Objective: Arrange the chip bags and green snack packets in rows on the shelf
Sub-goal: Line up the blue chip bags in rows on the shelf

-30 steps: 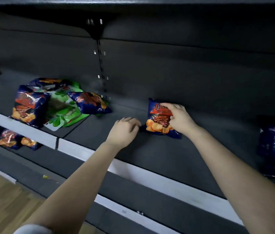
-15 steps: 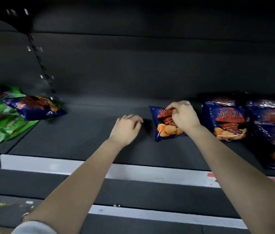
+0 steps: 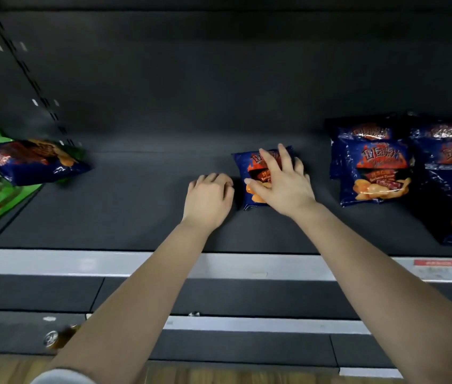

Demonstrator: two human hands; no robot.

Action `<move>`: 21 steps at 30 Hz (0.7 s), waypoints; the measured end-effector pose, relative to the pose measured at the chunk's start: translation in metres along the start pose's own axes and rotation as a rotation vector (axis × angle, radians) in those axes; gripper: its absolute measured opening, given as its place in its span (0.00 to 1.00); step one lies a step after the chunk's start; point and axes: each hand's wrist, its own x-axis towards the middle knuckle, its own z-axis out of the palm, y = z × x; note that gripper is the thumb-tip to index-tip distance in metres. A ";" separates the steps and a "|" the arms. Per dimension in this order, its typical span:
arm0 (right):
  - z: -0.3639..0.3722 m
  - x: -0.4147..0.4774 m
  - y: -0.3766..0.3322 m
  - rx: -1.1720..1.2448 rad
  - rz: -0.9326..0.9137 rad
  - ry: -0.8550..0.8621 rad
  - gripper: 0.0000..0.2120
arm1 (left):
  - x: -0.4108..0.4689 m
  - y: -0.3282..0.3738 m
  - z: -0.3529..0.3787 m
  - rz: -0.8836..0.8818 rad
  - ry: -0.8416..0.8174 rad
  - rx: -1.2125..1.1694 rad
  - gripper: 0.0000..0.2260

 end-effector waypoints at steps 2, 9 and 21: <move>-0.001 0.001 0.001 -0.010 0.008 -0.008 0.39 | 0.001 0.000 0.000 0.005 -0.005 0.009 0.11; -0.001 -0.006 -0.003 -0.004 0.003 0.073 0.38 | 0.003 0.003 -0.001 0.017 -0.039 0.004 0.11; -0.046 -0.036 0.036 0.079 0.056 0.544 0.34 | 0.027 0.058 0.011 0.144 -0.180 0.023 0.14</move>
